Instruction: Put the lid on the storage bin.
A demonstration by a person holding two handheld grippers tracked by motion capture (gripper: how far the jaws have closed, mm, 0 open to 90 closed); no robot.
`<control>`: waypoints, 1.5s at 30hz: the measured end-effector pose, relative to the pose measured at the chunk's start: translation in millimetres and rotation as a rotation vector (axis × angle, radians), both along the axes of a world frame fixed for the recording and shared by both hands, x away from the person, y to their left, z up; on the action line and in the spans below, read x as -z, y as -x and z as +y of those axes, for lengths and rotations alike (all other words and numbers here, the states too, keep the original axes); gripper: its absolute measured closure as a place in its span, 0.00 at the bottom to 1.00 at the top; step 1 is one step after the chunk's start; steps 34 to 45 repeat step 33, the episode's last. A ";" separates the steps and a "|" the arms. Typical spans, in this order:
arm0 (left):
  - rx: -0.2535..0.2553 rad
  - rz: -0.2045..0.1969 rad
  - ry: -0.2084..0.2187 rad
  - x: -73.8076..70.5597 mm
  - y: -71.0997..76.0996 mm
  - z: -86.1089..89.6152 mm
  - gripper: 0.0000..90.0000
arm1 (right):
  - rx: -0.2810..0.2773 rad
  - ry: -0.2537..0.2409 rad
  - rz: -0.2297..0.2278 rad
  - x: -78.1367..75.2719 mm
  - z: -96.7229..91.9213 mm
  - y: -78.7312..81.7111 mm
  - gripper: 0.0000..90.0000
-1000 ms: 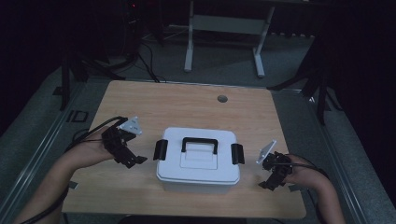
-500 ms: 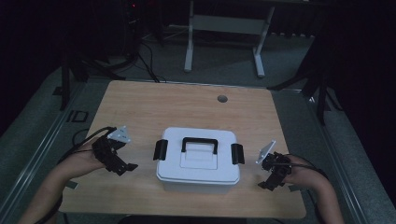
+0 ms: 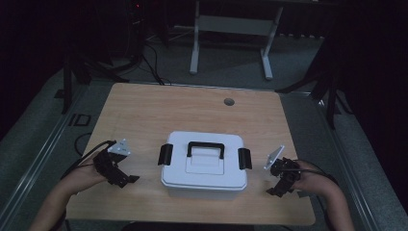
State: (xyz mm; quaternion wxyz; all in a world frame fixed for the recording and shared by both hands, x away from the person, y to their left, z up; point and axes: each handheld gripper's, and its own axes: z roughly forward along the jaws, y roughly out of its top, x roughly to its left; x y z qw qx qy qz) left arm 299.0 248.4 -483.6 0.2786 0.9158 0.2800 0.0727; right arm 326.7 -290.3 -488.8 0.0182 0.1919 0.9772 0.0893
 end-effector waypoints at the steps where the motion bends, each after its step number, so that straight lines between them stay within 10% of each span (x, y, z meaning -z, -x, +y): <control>1: -0.001 0.000 0.006 1.2 0.3 0.5 0.02 | 0.000 0.000 0.001 0.0 -0.2 0.0 0.16; 25: -0.002 -0.010 0.001 42.2 17.1 2.0 0.02 | 0.046 -0.006 -0.020 5.1 -5.6 -1.8 0.15; 45: -0.017 -0.021 0.002 44.2 18.2 4.1 0.02 | 0.049 -0.010 -0.020 7.5 -5.8 -2.4 0.15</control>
